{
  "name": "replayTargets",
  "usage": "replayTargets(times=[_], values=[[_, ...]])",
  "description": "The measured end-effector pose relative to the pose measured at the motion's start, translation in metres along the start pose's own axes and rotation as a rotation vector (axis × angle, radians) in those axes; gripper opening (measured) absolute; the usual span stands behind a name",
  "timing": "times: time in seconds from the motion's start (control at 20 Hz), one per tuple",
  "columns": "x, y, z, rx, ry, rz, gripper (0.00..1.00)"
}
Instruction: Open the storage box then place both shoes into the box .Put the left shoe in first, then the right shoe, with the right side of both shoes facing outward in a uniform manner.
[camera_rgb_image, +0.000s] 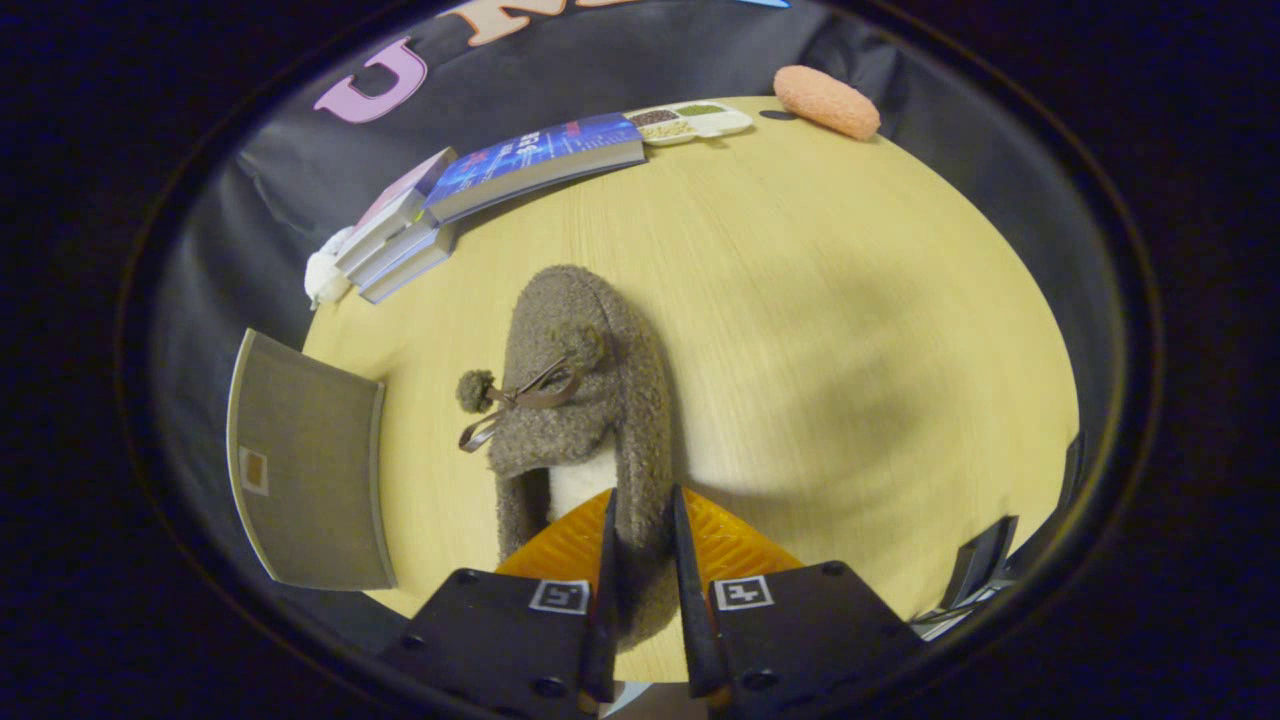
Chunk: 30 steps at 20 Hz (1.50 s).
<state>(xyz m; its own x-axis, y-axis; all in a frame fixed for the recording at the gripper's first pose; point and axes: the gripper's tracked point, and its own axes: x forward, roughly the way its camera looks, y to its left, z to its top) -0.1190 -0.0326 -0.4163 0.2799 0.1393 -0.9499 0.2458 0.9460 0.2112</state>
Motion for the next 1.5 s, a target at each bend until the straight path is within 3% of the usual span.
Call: replayTargets(times=[0.1,0.2,0.45,1.0,1.5], values=[[-0.006,0.0,-0.007,-0.001,0.001,-0.001,0.17],[-0.002,-0.002,-0.008,-0.003,0.004,0.001,0.17],[-0.004,-0.005,-0.007,0.012,-0.008,-0.02,0.04],[-0.052,0.037,0.034,0.044,-0.102,0.083,0.04],[-0.138,0.152,0.084,-0.075,-0.255,0.25,0.03]])
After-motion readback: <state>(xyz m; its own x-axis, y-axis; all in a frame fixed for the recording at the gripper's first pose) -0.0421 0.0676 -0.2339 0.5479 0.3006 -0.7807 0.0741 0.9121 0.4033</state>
